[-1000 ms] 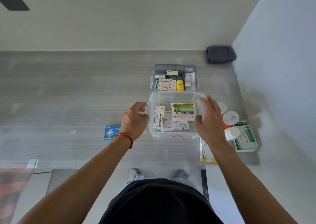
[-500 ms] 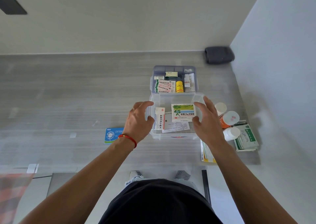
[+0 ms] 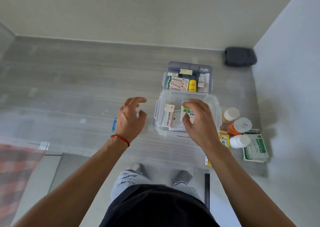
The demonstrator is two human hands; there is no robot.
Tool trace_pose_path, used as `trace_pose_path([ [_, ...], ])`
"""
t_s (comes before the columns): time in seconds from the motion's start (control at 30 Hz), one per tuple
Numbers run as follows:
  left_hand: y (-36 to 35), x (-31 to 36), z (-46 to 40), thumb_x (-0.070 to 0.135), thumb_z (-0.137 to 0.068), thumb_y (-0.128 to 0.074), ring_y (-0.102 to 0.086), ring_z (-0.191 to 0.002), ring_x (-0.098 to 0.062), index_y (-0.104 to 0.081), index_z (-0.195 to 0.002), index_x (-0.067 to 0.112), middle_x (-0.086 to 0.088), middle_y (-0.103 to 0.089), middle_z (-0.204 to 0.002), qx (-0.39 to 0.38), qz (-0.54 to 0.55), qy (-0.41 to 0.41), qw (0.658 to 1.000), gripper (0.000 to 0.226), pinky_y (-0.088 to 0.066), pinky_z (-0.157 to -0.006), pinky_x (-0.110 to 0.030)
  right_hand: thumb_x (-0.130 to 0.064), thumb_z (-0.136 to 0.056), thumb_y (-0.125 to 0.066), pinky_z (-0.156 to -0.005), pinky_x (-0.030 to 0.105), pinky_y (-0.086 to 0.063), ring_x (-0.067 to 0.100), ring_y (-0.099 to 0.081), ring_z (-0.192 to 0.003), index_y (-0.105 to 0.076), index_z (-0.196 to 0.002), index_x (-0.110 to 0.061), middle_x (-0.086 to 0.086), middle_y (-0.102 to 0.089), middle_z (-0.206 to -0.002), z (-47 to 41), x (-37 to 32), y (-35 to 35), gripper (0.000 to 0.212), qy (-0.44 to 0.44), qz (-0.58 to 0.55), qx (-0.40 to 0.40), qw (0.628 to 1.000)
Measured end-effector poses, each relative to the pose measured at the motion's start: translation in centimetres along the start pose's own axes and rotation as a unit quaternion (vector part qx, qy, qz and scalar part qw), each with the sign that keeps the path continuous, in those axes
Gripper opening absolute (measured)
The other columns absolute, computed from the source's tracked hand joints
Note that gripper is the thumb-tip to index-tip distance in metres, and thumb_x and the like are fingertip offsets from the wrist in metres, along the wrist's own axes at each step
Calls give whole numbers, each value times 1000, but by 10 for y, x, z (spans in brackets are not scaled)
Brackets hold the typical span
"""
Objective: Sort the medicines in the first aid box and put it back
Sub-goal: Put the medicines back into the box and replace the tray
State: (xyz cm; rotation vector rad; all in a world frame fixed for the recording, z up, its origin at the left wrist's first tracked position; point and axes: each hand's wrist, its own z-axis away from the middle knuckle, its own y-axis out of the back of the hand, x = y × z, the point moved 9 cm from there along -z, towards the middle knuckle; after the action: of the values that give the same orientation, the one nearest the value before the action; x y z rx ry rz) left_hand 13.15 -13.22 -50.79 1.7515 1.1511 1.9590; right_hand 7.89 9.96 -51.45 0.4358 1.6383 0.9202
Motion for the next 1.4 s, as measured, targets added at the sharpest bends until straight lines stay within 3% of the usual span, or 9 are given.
trace_pose_path([
  [0.13,14,-29,5,-8,-77,-58,-62,-98,-25,-69,-113,11,-7,-65,-114,9,-19,29,999,42,-54,-86,-42,-3,-91,-66,-112,37,-43,24,-52,-128,-68,-124,-8,6,-63,-131,-5,-27,-15,33,48,-21,-20,998],
  [0.27,21,-63,8,-9,-74,-62,-60,-104,-28,-70,-112,9,-10,-66,-114,-17,-55,31,998,42,-47,-91,-31,-4,-91,-64,-111,32,-41,23,-54,-127,-68,-124,-8,5,-64,-131,-11,-52,-36,34,67,-16,-33,997],
  [0.5,-4,-128,10,0,-73,-68,-51,-124,-33,-63,-127,7,-13,-61,-129,-193,-147,-21,970,54,-41,-104,-42,4,-85,-64,-106,40,-46,32,-60,-120,-70,-116,-2,13,-68,-122,-6,-102,-68,33,62,13,33,997],
  [0.67,-11,-154,5,16,-76,-72,-37,-136,-26,-50,-142,21,-4,-47,-145,-262,-223,-76,936,70,-41,-102,-41,9,-82,-60,-92,38,-53,30,-66,-104,-73,-108,-2,10,-71,-110,9,-140,-93,31,74,31,94,992],
  [0.87,-18,-162,0,20,-82,-72,-34,-137,-24,-37,-150,21,-3,-42,-146,-317,-261,-118,904,76,-41,-104,-38,6,-87,-59,-92,37,-53,26,-65,-107,-73,-112,-5,7,-73,-110,28,-142,-121,31,-4,37,69,997],
  [1.03,-22,-162,3,14,-85,-67,-41,-130,-26,-35,-149,18,-7,-43,-139,-330,-272,-128,895,72,-48,-98,-40,0,-91,-58,-94,30,-48,23,-62,-110,-71,-117,-10,4,-72,-114,35,-133,-128,31,-45,42,47,997],
  [1.23,-12,-158,6,8,-81,-69,-44,-121,-26,-45,-144,14,-8,-49,-130,-301,-212,-119,922,68,-51,-93,-40,-2,-93,-57,-92,33,-52,23,-64,-110,-68,-123,-9,6,-71,-118,38,-124,-139,33,-47,31,3,998],
  [1.4,11,-140,8,7,-71,-77,-52,-112,-30,-54,-138,8,-13,-58,-124,-246,-152,-146,946,70,-48,-98,-39,1,-91,-64,-105,36,-49,28,-58,-126,-48,-147,-5,13,-56,-140,29,-117,-161,59,-47,22,-113,992],
])
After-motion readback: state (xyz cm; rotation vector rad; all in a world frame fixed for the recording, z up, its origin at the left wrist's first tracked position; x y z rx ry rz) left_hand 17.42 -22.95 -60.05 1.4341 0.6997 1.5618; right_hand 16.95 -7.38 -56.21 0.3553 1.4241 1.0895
